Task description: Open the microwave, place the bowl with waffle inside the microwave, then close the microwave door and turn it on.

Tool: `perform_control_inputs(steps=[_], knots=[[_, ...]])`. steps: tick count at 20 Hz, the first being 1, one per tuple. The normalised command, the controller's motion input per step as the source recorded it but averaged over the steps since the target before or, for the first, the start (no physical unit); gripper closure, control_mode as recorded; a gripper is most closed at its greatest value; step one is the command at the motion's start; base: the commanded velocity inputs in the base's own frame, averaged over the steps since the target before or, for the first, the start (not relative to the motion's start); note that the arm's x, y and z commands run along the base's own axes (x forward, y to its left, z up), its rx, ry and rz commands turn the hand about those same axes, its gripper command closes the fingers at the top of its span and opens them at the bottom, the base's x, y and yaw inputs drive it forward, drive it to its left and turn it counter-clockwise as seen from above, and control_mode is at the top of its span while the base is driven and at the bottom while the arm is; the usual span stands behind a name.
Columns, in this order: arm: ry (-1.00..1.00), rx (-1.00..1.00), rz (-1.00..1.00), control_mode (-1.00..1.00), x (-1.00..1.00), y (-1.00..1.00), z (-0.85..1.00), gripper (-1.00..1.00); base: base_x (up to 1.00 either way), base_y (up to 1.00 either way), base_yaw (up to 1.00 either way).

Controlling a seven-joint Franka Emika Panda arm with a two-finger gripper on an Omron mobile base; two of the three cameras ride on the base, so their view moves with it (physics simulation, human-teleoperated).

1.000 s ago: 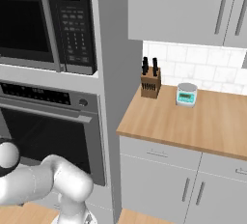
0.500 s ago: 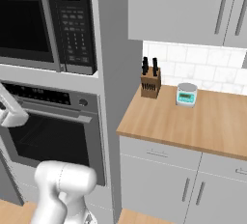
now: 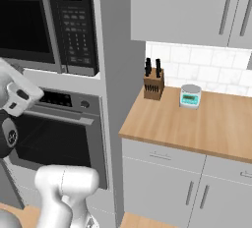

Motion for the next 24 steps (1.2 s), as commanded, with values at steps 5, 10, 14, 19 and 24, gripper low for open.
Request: perform_control_inputs(steps=[5, 10, 14, 19, 24], knots=[[-0.41, 0.09, 0.24, -1.0, 0.0, -0.41, -0.24, 1.0, 0.0, 0.0, 0.0], [-0.01, 0.07, 0.19, -1.0, 0.0, -0.93, -0.56, 1.0, 0.0, 0.0, 0.0], [0.1, 0.1, 0.15, -1.0, 0.07, -0.8, -0.56, 1.0, 0.0, 0.0, 0.0], [0.15, 0.06, 0.04, -1.0, 0.04, 0.0, -0.49, 1.0, 0.0, 0.0, 0.0], [0.19, 0.04, 0.01, -1.0, 0.12, 0.52, -0.4, 1.0, 0.0, 0.0, 0.0]])
